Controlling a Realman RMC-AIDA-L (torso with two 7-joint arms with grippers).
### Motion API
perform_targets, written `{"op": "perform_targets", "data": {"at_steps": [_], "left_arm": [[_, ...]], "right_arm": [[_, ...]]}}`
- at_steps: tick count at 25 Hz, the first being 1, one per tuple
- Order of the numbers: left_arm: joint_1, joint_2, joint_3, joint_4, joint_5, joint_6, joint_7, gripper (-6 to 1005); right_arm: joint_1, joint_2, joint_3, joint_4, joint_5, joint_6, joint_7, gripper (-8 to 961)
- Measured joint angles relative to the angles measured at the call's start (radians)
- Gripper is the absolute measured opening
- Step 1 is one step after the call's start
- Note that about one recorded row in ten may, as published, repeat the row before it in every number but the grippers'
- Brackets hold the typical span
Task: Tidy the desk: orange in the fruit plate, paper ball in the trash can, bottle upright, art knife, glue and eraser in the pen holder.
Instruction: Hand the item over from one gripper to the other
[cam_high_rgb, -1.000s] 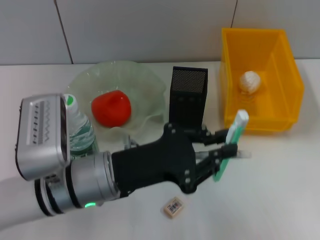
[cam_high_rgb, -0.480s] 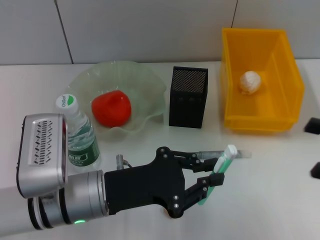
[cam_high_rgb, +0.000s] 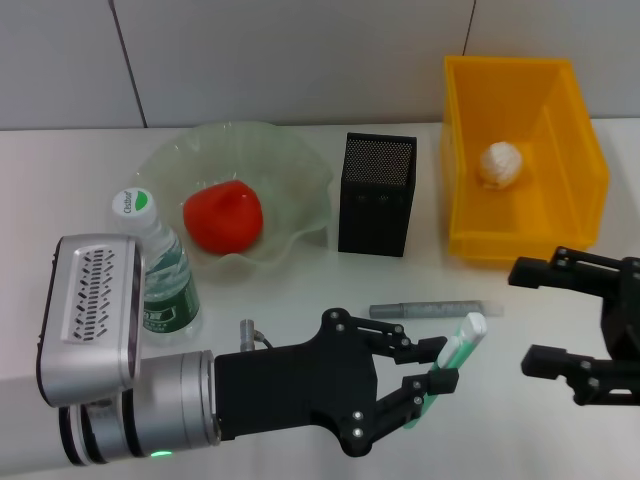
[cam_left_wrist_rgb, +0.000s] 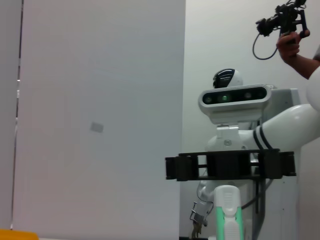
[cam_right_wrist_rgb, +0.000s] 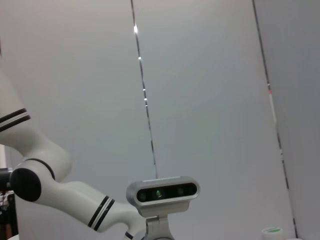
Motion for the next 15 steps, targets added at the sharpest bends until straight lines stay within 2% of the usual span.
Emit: {"op": "perform_targets", "data": {"at_steps": [7, 15], "left_arm": [[-0.007, -0.001, -0.002, 0.001, 0.011, 0.01, -0.006, 190], [-0.015, 0.0, -0.004, -0.001, 0.012, 0.016, -0.014, 189]], "right_arm": [[0.037, 0.007, -0.067, -0.023, 0.0, 0.04, 0.007, 764], [0.043, 0.015, -0.098, -0.024, 0.0, 0.056, 0.008, 763]]}}
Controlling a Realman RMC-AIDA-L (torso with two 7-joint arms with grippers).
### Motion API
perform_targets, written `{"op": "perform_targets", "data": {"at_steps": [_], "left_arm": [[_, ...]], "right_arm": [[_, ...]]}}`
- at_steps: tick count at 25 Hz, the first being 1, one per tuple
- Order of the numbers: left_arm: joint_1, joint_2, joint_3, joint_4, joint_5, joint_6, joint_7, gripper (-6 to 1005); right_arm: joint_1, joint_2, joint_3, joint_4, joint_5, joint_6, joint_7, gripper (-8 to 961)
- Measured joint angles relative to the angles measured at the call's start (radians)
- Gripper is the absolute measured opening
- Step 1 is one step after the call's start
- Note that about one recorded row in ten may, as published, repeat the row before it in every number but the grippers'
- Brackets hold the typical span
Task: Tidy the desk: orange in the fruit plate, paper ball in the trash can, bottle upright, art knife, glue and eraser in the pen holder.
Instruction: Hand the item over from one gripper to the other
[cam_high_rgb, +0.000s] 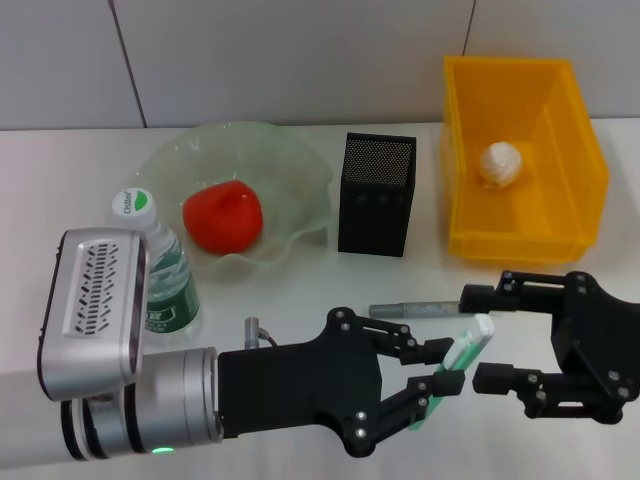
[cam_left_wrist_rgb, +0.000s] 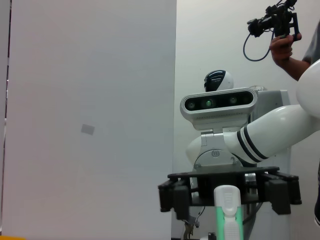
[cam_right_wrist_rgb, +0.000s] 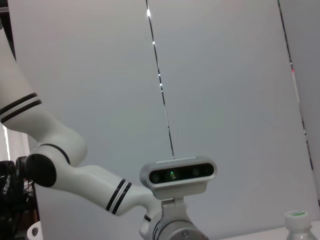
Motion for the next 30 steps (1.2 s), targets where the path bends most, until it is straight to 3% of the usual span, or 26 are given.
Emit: {"op": "perform_targets", "data": {"at_steps": [3, 8, 13, 24, 26, 30], "left_arm": [[0.0, 0.0, -0.003, 0.0, 0.0, 0.001, 0.0, 190], [-0.003, 0.001, -0.003, -0.001, 0.003, 0.001, 0.0, 189], [-0.003, 0.001, -0.003, -0.001, 0.003, 0.001, 0.0, 189], [-0.003, 0.002, -0.003, -0.001, 0.006, 0.003, -0.004, 190], [-0.006, 0.002, -0.006, 0.006, 0.034, 0.003, -0.012, 190], [-0.014, -0.002, -0.007, 0.007, 0.055, -0.001, -0.022, 190]], "right_arm": [[0.004, 0.0, -0.015, 0.0, 0.0, 0.009, 0.002, 763], [0.01, 0.001, -0.016, -0.001, 0.0, 0.012, 0.003, 553], [0.015, 0.002, -0.016, 0.0, 0.0, 0.009, 0.004, 430], [0.019, 0.002, -0.028, 0.005, 0.001, 0.01, 0.007, 389], [0.02, 0.002, -0.028, 0.007, 0.0, 0.007, 0.007, 236], [0.022, 0.002, -0.029, 0.008, 0.0, 0.002, 0.001, 194]]}}
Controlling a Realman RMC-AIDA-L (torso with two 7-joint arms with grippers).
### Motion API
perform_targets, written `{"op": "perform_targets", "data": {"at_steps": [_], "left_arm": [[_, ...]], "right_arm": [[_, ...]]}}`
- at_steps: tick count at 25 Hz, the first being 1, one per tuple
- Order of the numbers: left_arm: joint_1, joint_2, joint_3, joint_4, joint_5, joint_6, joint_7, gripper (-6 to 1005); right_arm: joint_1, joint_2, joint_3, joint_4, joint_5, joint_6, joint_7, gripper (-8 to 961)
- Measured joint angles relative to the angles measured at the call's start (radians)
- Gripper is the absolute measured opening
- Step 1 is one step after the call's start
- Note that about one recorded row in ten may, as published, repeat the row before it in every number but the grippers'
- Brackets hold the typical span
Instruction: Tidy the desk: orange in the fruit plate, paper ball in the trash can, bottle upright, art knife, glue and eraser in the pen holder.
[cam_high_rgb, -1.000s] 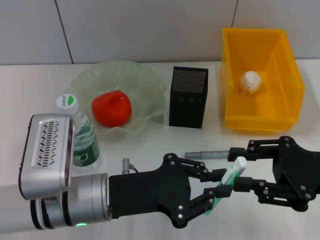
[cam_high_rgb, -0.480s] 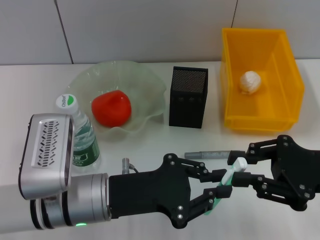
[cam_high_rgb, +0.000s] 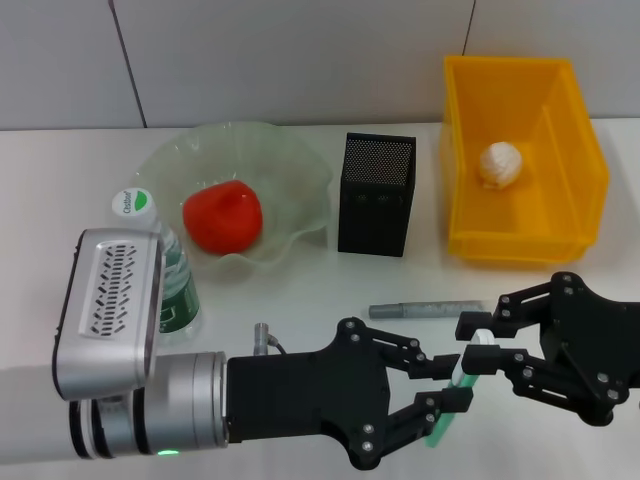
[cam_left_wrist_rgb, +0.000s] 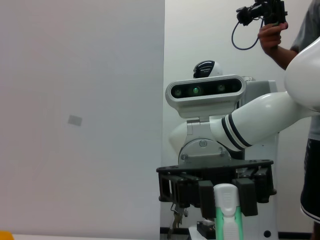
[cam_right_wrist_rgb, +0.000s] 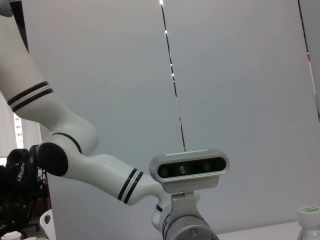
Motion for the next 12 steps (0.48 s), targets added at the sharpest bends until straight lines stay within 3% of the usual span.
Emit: {"op": "perform_targets", "data": {"at_steps": [3, 12], "left_arm": [[-0.002, -0.001, -0.001, -0.006, 0.01, -0.006, -0.002, 190], [0.002, 0.002, -0.012, -0.004, 0.011, -0.001, -0.003, 407]], "right_arm": [[0.0, -0.001, -0.006, 0.003, 0.001, -0.008, -0.005, 183], [-0.009, 0.0, -0.009, 0.014, 0.008, -0.025, -0.015, 183]]}}
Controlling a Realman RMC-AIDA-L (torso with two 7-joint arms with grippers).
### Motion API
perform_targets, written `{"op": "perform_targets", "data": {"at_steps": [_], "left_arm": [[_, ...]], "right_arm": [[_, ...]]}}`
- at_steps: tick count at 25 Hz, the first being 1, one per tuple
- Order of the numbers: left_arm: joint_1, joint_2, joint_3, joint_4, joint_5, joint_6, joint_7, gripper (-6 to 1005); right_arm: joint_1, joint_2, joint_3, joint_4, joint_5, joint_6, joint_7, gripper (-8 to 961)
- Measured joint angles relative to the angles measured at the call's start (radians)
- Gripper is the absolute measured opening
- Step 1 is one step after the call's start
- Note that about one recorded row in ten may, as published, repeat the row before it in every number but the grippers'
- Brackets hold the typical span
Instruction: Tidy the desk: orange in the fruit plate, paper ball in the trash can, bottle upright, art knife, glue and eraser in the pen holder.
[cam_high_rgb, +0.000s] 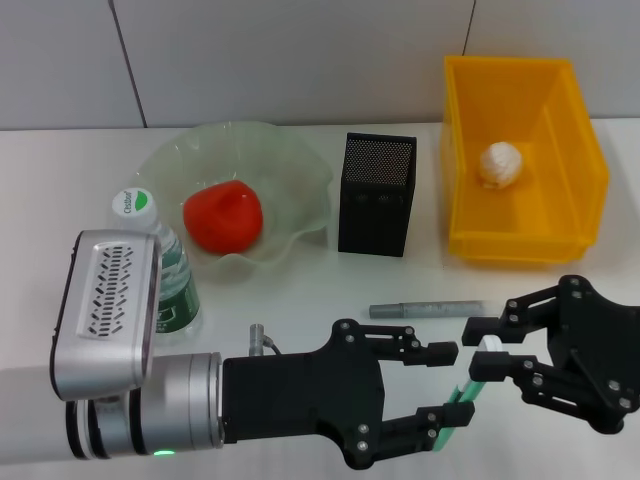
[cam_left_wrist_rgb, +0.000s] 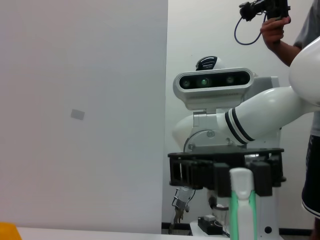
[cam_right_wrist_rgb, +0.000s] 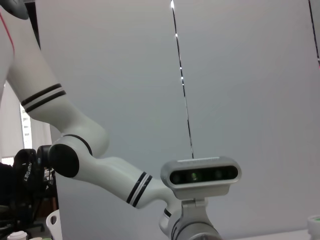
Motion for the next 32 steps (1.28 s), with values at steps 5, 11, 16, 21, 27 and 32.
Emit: {"op": "perform_targets", "data": {"at_steps": [5, 11, 16, 21, 27, 32], "left_arm": [[0.003, 0.001, -0.001, -0.003, 0.0, 0.002, 0.0, 479], [0.007, 0.003, -0.001, -0.004, 0.0, 0.004, 0.002, 496], [0.014, 0.003, -0.001, -0.013, 0.0, 0.004, 0.008, 683], [0.035, 0.003, -0.007, -0.014, 0.0, 0.0, 0.01, 677], [0.078, 0.003, -0.013, -0.014, 0.0, -0.001, 0.012, 676], [0.104, 0.005, -0.014, -0.014, 0.0, 0.002, 0.014, 676]], "right_arm": [[-0.006, 0.0, 0.01, 0.011, 0.004, -0.019, -0.005, 183], [-0.012, -0.006, 0.068, 0.02, 0.004, -0.029, 0.002, 183], [-0.018, -0.009, 0.133, 0.028, 0.005, -0.042, 0.005, 183], [-0.022, -0.007, 0.231, 0.044, 0.006, -0.045, 0.005, 182], [-0.005, 0.005, 0.35, 0.044, 0.048, 0.033, -0.011, 182], [0.012, 0.039, 0.348, 0.041, 0.16, 0.133, -0.071, 182]]}}
